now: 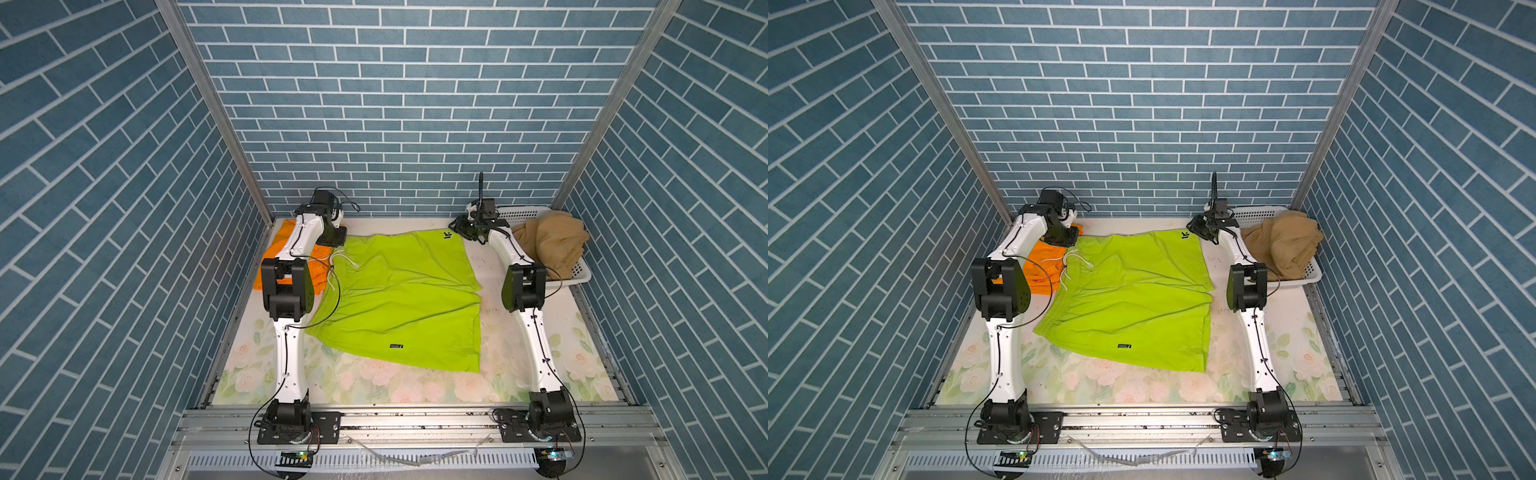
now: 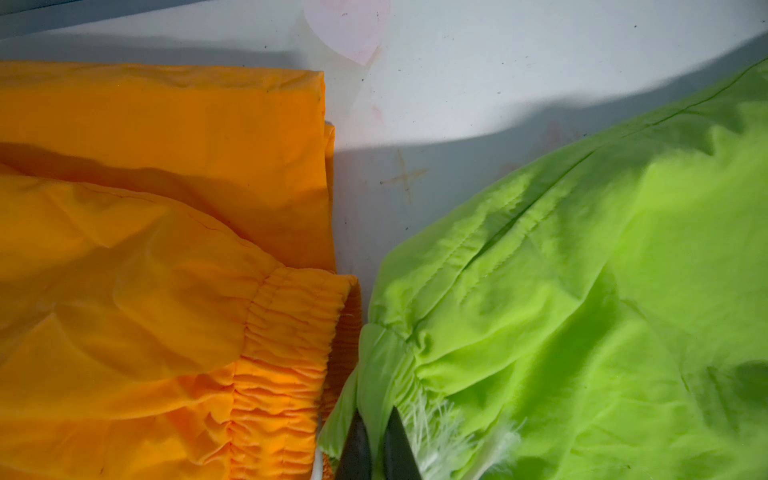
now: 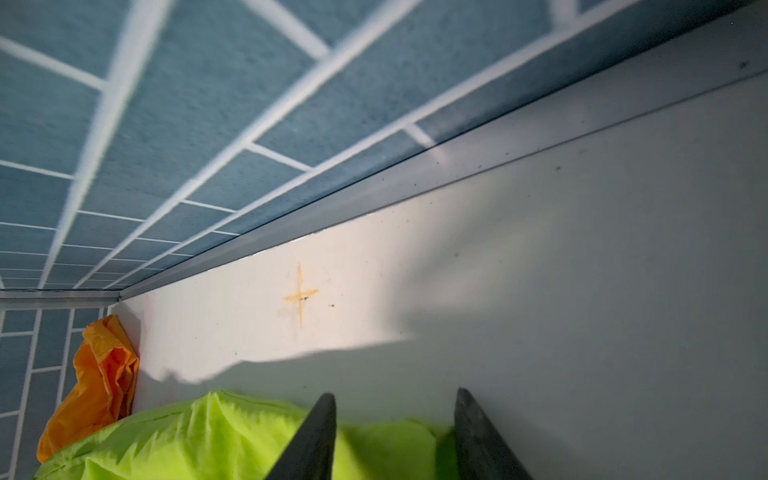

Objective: Fold and stack the shorts
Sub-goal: 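Hold the lime-green waistband with the left gripper while the right holds the far corner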

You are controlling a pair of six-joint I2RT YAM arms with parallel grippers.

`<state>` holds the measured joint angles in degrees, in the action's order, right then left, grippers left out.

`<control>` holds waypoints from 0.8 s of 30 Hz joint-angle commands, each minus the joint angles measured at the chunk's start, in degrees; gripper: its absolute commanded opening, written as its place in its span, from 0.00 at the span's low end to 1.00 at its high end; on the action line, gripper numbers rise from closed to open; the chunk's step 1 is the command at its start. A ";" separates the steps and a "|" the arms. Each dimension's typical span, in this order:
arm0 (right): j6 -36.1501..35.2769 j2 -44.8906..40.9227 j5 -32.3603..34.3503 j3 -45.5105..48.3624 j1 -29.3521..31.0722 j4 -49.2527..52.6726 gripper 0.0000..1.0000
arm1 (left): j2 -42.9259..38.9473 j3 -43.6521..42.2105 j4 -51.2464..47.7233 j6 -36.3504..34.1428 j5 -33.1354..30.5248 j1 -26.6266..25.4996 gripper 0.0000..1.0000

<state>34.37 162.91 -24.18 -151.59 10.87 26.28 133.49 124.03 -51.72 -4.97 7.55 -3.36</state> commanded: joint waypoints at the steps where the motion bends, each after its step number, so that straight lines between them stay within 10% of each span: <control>1: 2.66 2.79 0.51 -0.68 0.45 0.62 0.36 | -2.08 0.05 0.81 0.17 0.10 -0.07 0.00; 6: 4.58 3.27 1.83 -1.37 0.05 -1.60 0.00 | -2.33 -1.32 1.84 1.14 1.39 -0.07 0.00; 24: 2.23 -14.17 -5.82 -0.14 -6.21 -1.17 0.00 | -1.69 6.95 5.67 14.92 7.50 3.01 0.00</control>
<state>38.54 156.51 -28.25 -152.24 5.67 25.76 133.47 128.88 -46.87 6.83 14.26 -2.35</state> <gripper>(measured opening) 0.063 0.072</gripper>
